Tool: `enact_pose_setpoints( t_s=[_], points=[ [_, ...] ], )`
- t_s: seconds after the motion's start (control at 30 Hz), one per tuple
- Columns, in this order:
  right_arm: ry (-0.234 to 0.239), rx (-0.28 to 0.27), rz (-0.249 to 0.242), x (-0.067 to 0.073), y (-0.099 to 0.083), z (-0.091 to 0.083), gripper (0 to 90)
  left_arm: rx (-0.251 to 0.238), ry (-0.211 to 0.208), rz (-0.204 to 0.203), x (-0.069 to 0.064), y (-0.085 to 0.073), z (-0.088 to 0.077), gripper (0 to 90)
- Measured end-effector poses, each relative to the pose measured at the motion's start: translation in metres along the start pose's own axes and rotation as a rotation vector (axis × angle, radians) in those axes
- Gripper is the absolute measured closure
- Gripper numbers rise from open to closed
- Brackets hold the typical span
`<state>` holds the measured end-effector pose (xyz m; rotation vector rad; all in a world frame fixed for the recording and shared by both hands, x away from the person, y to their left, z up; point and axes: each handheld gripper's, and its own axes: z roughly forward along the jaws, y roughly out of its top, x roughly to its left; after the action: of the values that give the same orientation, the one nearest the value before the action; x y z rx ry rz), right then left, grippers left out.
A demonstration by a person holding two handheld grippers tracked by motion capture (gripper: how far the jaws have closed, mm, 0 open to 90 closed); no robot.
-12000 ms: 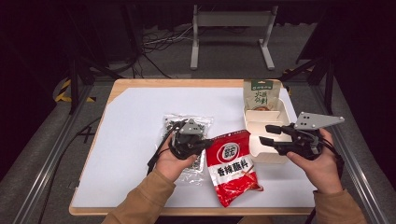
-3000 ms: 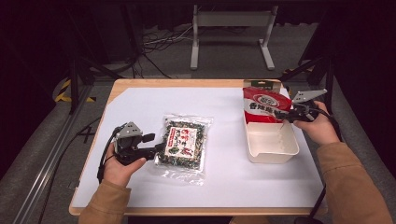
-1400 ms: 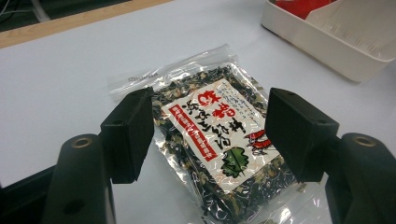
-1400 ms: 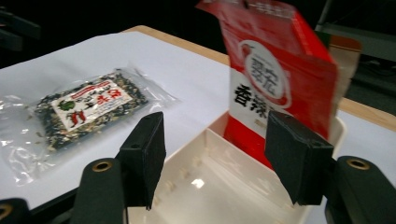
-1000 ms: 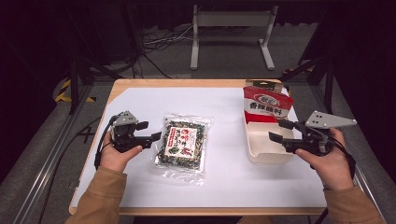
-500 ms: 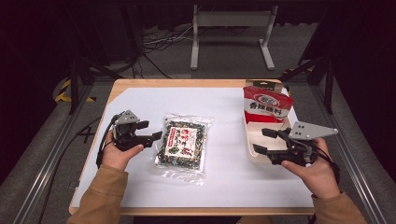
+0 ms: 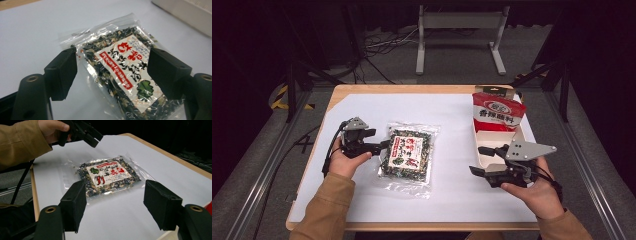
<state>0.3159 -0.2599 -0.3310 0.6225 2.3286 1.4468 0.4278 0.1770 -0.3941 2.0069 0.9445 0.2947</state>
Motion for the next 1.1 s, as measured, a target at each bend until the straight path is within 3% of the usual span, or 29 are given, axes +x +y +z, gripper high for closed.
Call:
enact_pose_setpoints(
  t_s=[0.23, 0.4, 0.6, 0.83, 1.03, 1.1],
  points=[
    [-0.008, 0.014, 0.010, -0.002, -0.006, 0.006, 34.7, 0.058, -0.010, -0.042, 0.008, -0.011, 0.007, 27.6],
    [-0.016, 0.021, 0.006, -0.003, -0.007, 0.007, 34.1, 0.124, -0.026, -0.085, 0.013, -0.014, 0.017, 28.4],
    [-0.017, 0.022, 0.006, -0.003, -0.008, 0.007, 34.1, 0.217, -0.056, -0.119, 0.009, -0.017, 0.027, 31.2],
    [-0.012, 0.020, 0.007, -0.003, -0.008, 0.008, 33.8, 0.255, -0.083, -0.166, 0.010, -0.023, 0.032, 28.8],
    [-0.012, 0.018, 0.010, -0.004, -0.008, 0.008, 33.7, 0.274, -0.114, -0.148, 0.005, -0.024, 0.037, 34.8],
    [-0.012, 0.018, 0.012, -0.005, -0.009, 0.008, 33.7, 0.273, -0.121, -0.171, 0.006, -0.025, 0.038, 34.8]
  ],
)
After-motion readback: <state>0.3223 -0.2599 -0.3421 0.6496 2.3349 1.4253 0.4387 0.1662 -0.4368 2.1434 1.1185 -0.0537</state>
